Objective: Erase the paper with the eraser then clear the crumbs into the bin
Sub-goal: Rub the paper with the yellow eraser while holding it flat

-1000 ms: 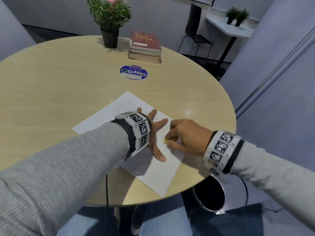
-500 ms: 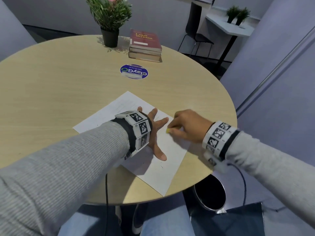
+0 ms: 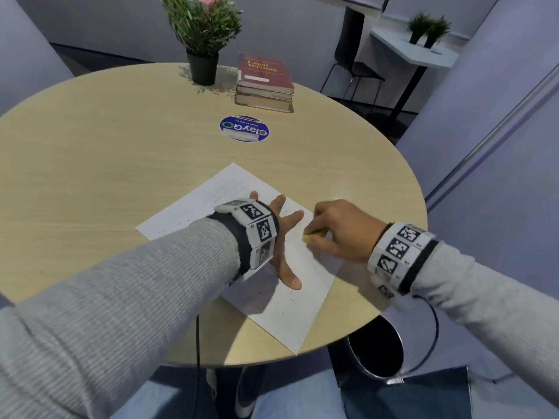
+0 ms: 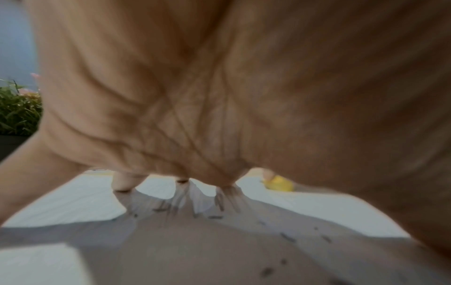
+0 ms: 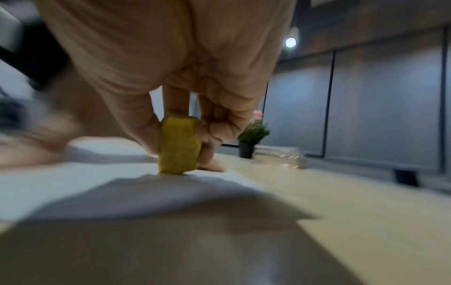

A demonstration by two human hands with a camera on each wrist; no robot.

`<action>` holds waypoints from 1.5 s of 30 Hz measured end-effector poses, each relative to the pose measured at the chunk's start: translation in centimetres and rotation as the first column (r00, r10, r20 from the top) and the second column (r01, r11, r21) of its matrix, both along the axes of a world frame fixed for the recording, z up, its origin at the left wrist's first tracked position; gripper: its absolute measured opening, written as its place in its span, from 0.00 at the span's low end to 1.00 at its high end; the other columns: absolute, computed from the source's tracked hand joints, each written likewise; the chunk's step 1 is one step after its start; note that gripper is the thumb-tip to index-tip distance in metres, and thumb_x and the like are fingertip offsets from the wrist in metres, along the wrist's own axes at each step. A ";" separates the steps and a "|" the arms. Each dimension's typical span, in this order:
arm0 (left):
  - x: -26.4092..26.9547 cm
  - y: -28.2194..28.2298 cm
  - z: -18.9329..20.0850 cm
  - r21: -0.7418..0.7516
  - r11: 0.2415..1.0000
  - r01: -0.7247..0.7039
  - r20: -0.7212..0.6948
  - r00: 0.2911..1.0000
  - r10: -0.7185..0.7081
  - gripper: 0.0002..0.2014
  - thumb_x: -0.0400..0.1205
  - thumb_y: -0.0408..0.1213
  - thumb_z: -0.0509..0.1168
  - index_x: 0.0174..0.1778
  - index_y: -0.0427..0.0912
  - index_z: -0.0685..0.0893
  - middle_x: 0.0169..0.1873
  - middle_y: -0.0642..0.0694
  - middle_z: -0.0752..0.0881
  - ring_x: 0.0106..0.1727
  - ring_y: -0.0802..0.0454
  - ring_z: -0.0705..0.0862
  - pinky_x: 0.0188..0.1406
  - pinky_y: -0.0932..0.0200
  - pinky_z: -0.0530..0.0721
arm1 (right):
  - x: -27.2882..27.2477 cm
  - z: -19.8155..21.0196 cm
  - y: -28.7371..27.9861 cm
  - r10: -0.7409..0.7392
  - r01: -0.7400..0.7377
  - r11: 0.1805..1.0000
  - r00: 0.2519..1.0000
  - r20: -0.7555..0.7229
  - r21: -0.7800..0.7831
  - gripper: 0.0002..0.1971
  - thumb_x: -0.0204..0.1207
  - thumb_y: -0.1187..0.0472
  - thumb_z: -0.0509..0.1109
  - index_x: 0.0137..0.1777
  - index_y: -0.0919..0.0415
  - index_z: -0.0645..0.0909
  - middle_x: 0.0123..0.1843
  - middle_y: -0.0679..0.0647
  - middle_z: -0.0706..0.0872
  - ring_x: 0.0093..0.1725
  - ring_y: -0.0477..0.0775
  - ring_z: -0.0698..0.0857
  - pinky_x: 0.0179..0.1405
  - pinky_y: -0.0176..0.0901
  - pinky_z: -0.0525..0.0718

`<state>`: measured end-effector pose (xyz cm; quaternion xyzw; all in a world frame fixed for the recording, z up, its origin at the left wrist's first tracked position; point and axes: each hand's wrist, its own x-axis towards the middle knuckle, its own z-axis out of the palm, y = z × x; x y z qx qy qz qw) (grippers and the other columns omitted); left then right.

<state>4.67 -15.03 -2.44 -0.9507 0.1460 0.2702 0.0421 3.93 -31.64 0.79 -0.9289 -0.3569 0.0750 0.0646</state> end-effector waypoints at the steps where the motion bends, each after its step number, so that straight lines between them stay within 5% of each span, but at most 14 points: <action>1: -0.1 -0.1 0.3 0.013 1.000 0.025 0.011 1.000 -0.025 0.70 0.51 0.79 0.69 0.80 0.66 0.31 0.82 0.46 0.30 0.78 0.25 0.29 0.73 0.20 0.40 | -1.4 -0.2 0.7 0.086 -0.086 0.996 0.996 -0.033 0.011 0.10 0.75 0.56 0.69 0.47 0.59 0.90 0.40 0.50 0.81 0.39 0.50 0.80 0.41 0.43 0.80; 4: 0.0 -0.1 -0.2 0.007 0.998 0.055 0.046 0.997 -0.055 0.69 0.52 0.80 0.68 0.80 0.64 0.31 0.82 0.43 0.31 0.79 0.26 0.31 0.73 0.21 0.38 | -1.5 0.1 0.6 0.096 -0.098 0.995 0.993 -0.072 -0.022 0.10 0.76 0.55 0.70 0.49 0.57 0.90 0.41 0.48 0.81 0.38 0.44 0.76 0.43 0.42 0.80; 8: 0.1 0.1 -0.9 -0.017 1.000 0.007 0.022 1.000 -0.007 0.69 0.49 0.82 0.66 0.79 0.66 0.32 0.82 0.45 0.31 0.77 0.25 0.26 0.71 0.20 0.36 | 1.8 0.2 -1.0 -0.086 0.088 0.995 0.996 0.038 -0.039 0.11 0.76 0.54 0.69 0.52 0.57 0.89 0.43 0.54 0.84 0.44 0.54 0.83 0.45 0.46 0.81; 13: 0.1 0.0 -0.5 0.027 0.998 0.061 0.027 0.998 -0.062 0.70 0.49 0.82 0.65 0.79 0.64 0.28 0.80 0.44 0.27 0.78 0.29 0.26 0.73 0.22 0.35 | -2.7 -0.2 1.4 0.158 -0.160 0.987 0.983 -0.091 -0.019 0.09 0.76 0.56 0.69 0.46 0.57 0.90 0.40 0.47 0.84 0.37 0.47 0.81 0.41 0.41 0.80; 18: 0.3 0.5 -0.5 -0.096 0.994 0.055 0.010 0.998 -0.054 0.74 0.44 0.75 0.71 0.79 0.65 0.31 0.82 0.40 0.32 0.81 0.29 0.37 0.76 0.24 0.47 | 2.4 0.3 -1.0 -0.089 0.090 0.994 0.996 0.032 -0.054 0.12 0.77 0.54 0.67 0.52 0.57 0.89 0.40 0.50 0.80 0.43 0.54 0.82 0.45 0.48 0.81; 23: 0.2 -0.2 -1.2 0.016 0.998 0.054 -0.006 0.999 -0.054 0.76 0.29 0.88 0.53 0.76 0.72 0.30 0.81 0.50 0.29 0.79 0.27 0.28 0.71 0.20 0.39 | -2.0 -0.7 1.4 0.168 -0.167 0.986 0.983 -0.070 0.019 0.08 0.74 0.57 0.69 0.44 0.58 0.90 0.45 0.51 0.85 0.38 0.51 0.82 0.39 0.44 0.81; 27: -0.1 0.6 -0.1 -0.116 0.992 0.054 -0.003 0.999 -0.054 0.73 0.49 0.72 0.75 0.81 0.63 0.33 0.82 0.42 0.31 0.81 0.28 0.36 0.76 0.25 0.43 | 1.3 0.0 0.1 -0.041 0.042 0.999 0.999 -0.022 0.011 0.09 0.76 0.56 0.69 0.50 0.56 0.90 0.40 0.53 0.83 0.41 0.54 0.82 0.44 0.47 0.81; 30: -0.6 0.6 0.4 -0.102 0.993 0.063 0.001 0.998 -0.063 0.73 0.43 0.69 0.68 0.82 0.60 0.35 0.82 0.37 0.34 0.82 0.29 0.38 0.77 0.26 0.44 | 2.8 -0.3 -0.6 -0.091 0.091 0.996 0.995 0.029 -0.016 0.10 0.77 0.55 0.69 0.52 0.56 0.90 0.39 0.51 0.79 0.41 0.53 0.80 0.43 0.43 0.78; 35: -0.4 1.1 1.4 -0.030 0.987 0.156 0.102 0.983 -0.152 0.75 0.38 0.86 0.51 0.84 0.56 0.44 0.83 0.41 0.46 0.81 0.37 0.53 0.76 0.39 0.53 | 2.4 -0.1 -0.3 -0.087 0.088 0.995 0.996 0.025 -0.053 0.12 0.78 0.55 0.68 0.54 0.58 0.89 0.43 0.56 0.84 0.40 0.50 0.76 0.44 0.47 0.81; 39: -0.6 1.4 2.0 -0.052 0.991 0.121 0.059 0.991 -0.118 0.71 0.43 0.72 0.64 0.84 0.58 0.42 0.84 0.43 0.42 0.83 0.37 0.47 0.78 0.36 0.53 | 2.2 -0.3 0.0 -0.082 0.085 0.995 0.995 0.059 -0.057 0.12 0.78 0.55 0.67 0.51 0.59 0.89 0.40 0.56 0.83 0.39 0.53 0.79 0.41 0.47 0.80; 45: 0.0 1.3 1.7 0.056 0.978 0.201 0.091 0.974 -0.205 0.71 0.49 0.79 0.65 0.84 0.55 0.38 0.84 0.40 0.41 0.81 0.37 0.50 0.76 0.37 0.50 | -1.7 -0.4 1.9 0.132 -0.135 0.989 0.989 -0.059 -0.062 0.10 0.78 0.55 0.67 0.49 0.58 0.89 0.40 0.53 0.84 0.40 0.51 0.80 0.41 0.44 0.79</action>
